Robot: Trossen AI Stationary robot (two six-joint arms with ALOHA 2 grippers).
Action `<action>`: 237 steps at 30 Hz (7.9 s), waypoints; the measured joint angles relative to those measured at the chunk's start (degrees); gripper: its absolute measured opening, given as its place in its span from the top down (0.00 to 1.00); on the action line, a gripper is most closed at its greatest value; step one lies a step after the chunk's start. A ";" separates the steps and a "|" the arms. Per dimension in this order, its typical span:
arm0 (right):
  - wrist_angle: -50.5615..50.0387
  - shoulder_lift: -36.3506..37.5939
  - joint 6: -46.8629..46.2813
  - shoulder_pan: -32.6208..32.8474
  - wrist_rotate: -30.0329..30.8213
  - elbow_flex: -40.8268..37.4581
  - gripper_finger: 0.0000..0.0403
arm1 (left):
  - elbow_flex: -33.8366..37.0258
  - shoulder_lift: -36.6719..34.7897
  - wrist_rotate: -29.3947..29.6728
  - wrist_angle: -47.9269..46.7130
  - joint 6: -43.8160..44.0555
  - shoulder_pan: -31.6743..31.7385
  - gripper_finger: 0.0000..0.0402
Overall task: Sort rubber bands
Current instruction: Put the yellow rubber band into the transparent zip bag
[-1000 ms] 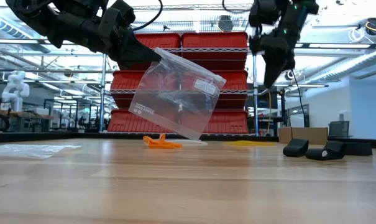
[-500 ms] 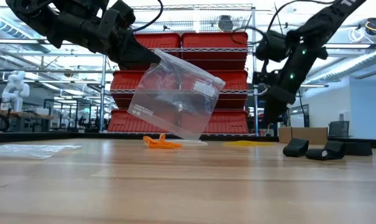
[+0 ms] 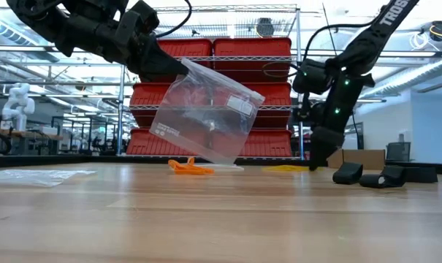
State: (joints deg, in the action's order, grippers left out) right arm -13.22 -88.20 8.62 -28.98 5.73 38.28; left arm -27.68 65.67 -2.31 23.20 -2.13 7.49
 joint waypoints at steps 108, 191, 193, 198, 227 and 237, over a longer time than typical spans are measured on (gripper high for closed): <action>-10.93 1.81 10.87 4.60 -0.87 5.27 0.68 | 0.00 0.00 -0.02 -1.69 0.22 -0.01 1.00; -25.07 18.88 -5.13 15.03 -4.62 43.50 1.00 | -0.06 3.67 -2.23 10.87 1.86 -0.02 1.00; -23.05 18.73 -4.84 16.53 -4.62 43.50 1.00 | -0.05 4.49 -2.43 12.32 1.86 -0.02 1.00; -19.64 17.84 -3.65 19.74 -4.62 43.47 1.00 | -1.53 6.31 -2.55 12.96 3.07 -0.02 1.00; -16.94 13.31 -0.66 24.27 -7.68 43.41 1.00 | -5.44 8.74 -6.55 14.64 2.93 -0.02 1.00; -20.29 7.20 -1.21 24.18 -7.62 43.41 1.00 | -5.44 8.74 -6.88 15.47 2.89 -0.02 1.00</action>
State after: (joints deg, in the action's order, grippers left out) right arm -33.51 -81.01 7.41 -4.80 -1.89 81.69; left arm -33.12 74.41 -9.19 38.68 0.75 7.46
